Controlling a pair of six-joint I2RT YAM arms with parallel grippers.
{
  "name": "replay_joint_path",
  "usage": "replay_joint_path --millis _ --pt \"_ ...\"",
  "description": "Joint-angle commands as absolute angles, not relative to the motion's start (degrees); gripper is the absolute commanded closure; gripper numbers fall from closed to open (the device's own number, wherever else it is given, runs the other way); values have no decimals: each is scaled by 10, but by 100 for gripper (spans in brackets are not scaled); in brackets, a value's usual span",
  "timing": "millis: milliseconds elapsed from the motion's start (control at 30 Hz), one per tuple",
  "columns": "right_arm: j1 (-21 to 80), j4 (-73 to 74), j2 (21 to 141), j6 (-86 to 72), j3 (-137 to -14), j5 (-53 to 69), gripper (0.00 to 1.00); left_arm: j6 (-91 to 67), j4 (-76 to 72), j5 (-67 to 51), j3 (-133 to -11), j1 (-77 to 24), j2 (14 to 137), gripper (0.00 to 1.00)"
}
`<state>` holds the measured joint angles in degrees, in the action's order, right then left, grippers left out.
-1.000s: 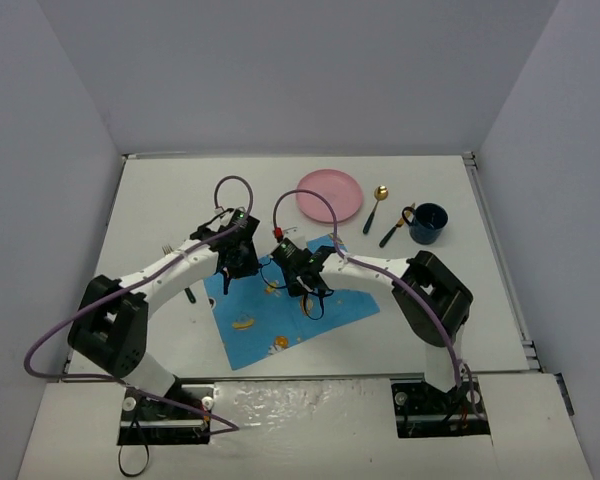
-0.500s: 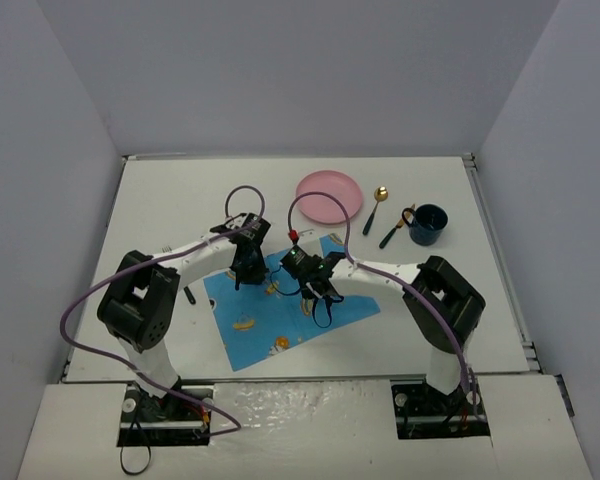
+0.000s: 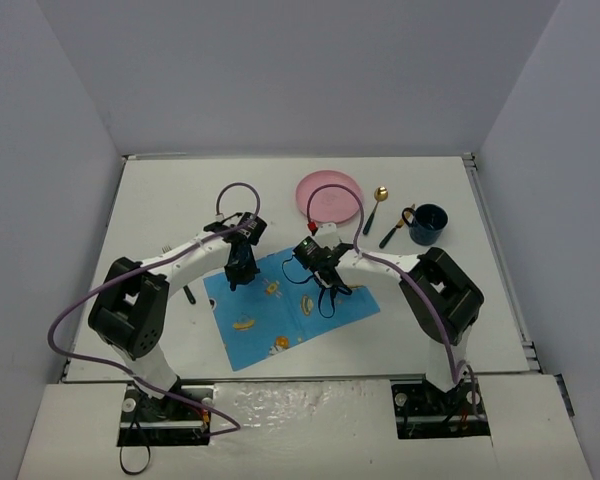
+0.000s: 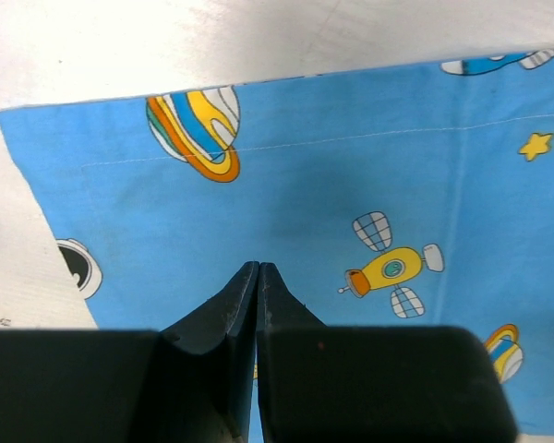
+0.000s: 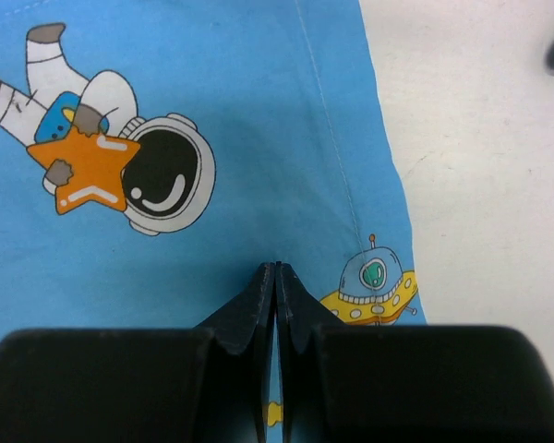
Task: Set the dinner table for one person
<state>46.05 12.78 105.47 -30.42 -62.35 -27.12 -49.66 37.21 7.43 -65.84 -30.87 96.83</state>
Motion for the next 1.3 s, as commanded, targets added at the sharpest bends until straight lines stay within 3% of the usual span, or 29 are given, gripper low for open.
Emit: replay_joint_path --millis 0,267,633,1267 --pt "450 111 1078 -295 -645 -287 100 -494 392 81 -687 -301 979 100" --pt "433 99 1123 -274 -691 -248 100 -501 314 12 -674 -301 1040 100" --pt "407 98 1177 -251 -767 -236 100 -491 354 24 -688 -301 1021 100" --pt "389 98 1253 -245 -876 -208 100 -467 475 89 -637 -241 681 98"
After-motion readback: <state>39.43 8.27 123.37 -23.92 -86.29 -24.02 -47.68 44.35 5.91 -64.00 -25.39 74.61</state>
